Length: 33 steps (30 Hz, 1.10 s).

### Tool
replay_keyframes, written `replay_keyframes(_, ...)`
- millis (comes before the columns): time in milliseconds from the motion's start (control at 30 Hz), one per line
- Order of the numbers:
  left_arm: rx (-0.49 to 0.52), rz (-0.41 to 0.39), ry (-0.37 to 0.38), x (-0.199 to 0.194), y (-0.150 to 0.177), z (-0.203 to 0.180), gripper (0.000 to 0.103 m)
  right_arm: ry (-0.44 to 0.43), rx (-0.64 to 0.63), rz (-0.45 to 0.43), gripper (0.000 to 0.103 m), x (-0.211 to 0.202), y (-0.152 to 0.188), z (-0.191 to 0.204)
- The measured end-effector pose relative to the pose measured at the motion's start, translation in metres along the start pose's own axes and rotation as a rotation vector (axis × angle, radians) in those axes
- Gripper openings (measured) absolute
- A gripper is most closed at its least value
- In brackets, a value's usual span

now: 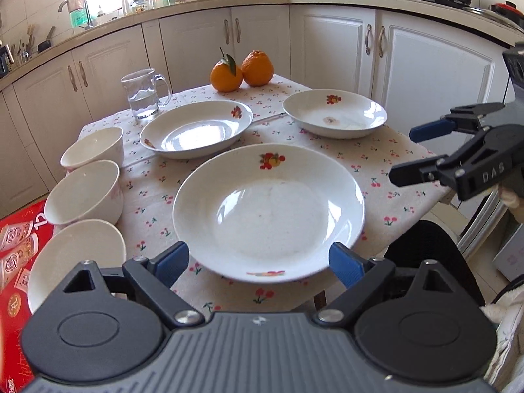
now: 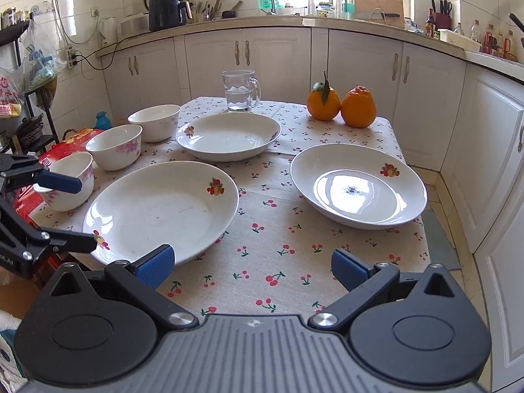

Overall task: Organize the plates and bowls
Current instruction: 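Reach the right gripper to the large flower-print plate and grasp its rim, then lift the flower-print plate with the right gripper toward the stained plate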

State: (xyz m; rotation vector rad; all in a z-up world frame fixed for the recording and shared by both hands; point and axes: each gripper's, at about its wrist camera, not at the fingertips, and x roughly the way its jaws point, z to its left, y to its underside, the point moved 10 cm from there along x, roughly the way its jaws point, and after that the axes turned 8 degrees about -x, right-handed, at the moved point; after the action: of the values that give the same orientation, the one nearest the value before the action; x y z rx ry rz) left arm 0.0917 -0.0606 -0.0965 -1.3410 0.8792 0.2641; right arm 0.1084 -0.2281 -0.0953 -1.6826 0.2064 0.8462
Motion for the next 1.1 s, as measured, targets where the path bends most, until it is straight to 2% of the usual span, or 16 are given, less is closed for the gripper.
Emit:
replay_keyframes(200, -0.015, 0.037, 0.006, 0.012, 0.019, 0.002, 0.092, -0.099, -0.008, 0.018, 0.103, 0.017, -0.014, 0.012)
replay_keyframes(633, -0.044, 0.055, 0.033, 0.031, 0.025, 0.003, 0.092, -0.316, -0.014, 0.158, 0.103, 0.078, -0.018, 0.031)
replay_keyframes(900, -0.052, 0.048, 0.054, 0.038, 0.022, 0.004, 0.093, -0.383, -0.037, 0.190, 0.100, 0.100, -0.023, 0.036)
replay_keyframes(1000, -0.054, 0.048, 0.051, 0.041, 0.021, 0.005, 0.098, -0.401, -0.046, 0.197, 0.099, 0.106, -0.026, 0.037)
replay_keyframes(1100, -0.054, 0.046, 0.052, 0.041, 0.021, 0.005, 0.098, -0.426, -0.053, 0.199, 0.098, 0.111, -0.030, 0.040)
